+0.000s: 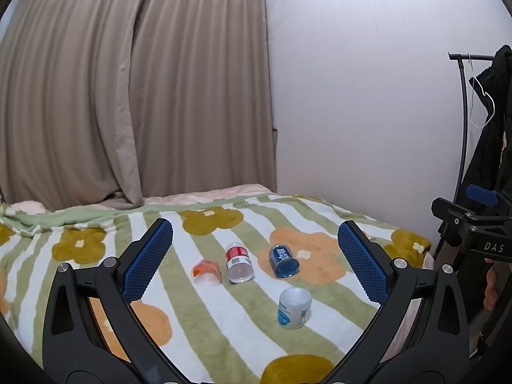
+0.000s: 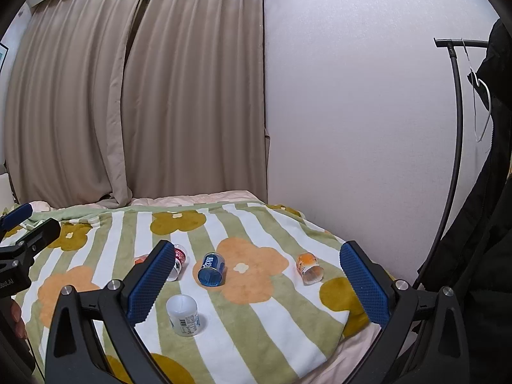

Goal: Flip cup upside down

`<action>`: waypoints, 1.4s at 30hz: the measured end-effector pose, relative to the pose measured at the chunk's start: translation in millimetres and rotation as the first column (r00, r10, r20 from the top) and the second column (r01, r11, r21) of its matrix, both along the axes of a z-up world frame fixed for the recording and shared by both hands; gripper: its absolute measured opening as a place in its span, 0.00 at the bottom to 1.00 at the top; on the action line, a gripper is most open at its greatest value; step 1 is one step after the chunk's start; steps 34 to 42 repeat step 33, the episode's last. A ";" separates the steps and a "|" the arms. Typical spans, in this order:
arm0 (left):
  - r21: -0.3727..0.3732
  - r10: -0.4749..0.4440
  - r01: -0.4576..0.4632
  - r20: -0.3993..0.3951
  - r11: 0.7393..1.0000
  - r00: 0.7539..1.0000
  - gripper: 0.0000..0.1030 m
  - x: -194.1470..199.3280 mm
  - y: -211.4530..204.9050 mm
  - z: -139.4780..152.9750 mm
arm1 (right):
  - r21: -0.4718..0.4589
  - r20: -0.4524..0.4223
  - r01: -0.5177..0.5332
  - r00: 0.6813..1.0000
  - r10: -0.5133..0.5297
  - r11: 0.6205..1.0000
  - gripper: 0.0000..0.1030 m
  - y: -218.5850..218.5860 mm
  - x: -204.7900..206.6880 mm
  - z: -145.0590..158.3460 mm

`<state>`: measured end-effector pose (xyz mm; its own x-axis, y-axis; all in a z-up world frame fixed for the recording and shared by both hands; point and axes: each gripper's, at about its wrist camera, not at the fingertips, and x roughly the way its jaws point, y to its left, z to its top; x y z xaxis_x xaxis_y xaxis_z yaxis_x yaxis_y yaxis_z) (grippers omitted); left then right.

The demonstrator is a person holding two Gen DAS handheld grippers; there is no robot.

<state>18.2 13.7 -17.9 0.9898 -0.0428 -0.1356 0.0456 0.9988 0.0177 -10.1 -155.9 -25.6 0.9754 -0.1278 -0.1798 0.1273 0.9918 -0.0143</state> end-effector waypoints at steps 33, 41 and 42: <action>0.012 0.003 -0.004 0.042 1.000 0.999 1.00 -6.3 -3.5 5.7 | 0.006 0.002 -0.006 1.000 0.006 1.000 1.00 7.5 -2.3 -0.6; 0.012 0.003 -0.004 0.042 1.000 0.999 1.00 -6.3 -3.5 5.7 | 0.006 0.002 -0.006 1.000 0.006 1.000 1.00 7.5 -2.3 -0.6; 0.012 0.003 -0.004 0.042 1.000 0.999 1.00 -6.3 -3.5 5.7 | 0.006 0.002 -0.006 1.000 0.006 1.000 1.00 7.5 -2.3 -0.6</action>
